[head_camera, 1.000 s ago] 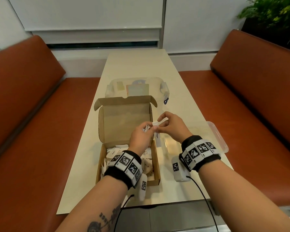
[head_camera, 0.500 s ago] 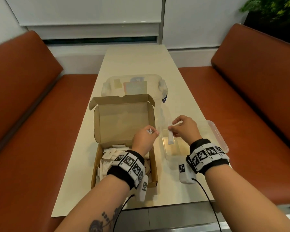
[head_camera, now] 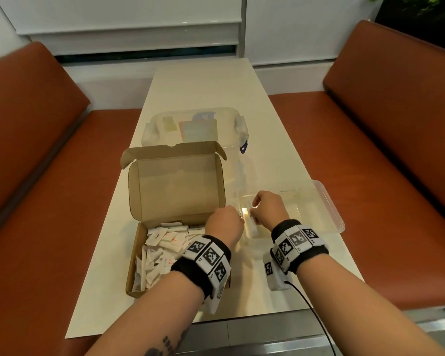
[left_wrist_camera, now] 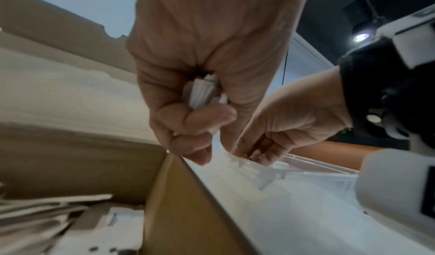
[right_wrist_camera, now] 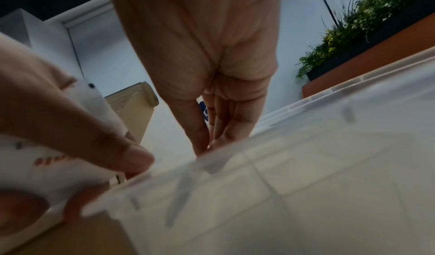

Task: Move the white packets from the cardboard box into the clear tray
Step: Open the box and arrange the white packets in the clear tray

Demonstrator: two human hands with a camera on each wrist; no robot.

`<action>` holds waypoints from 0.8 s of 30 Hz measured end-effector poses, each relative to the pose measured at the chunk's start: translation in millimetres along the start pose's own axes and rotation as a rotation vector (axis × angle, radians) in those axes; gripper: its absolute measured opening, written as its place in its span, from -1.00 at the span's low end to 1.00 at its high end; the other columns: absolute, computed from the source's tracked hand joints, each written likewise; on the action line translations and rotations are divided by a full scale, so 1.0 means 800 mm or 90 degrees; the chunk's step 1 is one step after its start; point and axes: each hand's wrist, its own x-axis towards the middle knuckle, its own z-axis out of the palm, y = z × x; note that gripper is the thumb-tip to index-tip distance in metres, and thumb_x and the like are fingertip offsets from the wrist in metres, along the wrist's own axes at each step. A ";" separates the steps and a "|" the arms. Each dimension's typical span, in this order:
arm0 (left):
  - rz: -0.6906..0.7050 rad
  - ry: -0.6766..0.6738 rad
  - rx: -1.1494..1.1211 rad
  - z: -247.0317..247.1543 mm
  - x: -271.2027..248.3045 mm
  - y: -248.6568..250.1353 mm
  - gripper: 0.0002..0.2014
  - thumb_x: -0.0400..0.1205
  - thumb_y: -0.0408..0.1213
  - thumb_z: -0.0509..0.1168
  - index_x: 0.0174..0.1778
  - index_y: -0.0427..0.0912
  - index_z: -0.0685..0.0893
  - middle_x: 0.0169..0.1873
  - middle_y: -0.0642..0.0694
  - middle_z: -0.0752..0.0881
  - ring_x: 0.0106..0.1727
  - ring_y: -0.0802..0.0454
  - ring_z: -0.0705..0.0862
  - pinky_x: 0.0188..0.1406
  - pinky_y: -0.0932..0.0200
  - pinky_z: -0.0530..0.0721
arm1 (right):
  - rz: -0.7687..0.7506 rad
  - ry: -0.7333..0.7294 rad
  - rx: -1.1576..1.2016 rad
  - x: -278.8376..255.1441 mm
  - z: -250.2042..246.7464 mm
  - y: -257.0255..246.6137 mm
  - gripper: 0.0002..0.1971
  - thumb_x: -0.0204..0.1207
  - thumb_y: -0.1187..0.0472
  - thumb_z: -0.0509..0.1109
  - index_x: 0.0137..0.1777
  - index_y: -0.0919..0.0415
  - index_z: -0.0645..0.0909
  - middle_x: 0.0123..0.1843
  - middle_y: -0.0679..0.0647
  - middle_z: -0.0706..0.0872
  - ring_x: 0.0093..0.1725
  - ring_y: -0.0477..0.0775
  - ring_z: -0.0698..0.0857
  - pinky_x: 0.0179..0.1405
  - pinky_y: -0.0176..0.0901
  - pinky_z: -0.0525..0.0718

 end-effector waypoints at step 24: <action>-0.046 -0.055 -0.004 0.000 0.003 0.005 -0.77 0.70 -0.24 0.20 0.06 -0.33 0.67 0.06 -0.24 0.71 0.10 -0.16 0.69 -0.16 0.14 0.50 | -0.054 -0.121 -0.261 0.010 0.030 0.002 -0.63 0.50 0.43 0.36 0.32 0.34 0.54 0.31 0.20 0.62 0.30 0.14 0.59 0.24 -0.17 0.55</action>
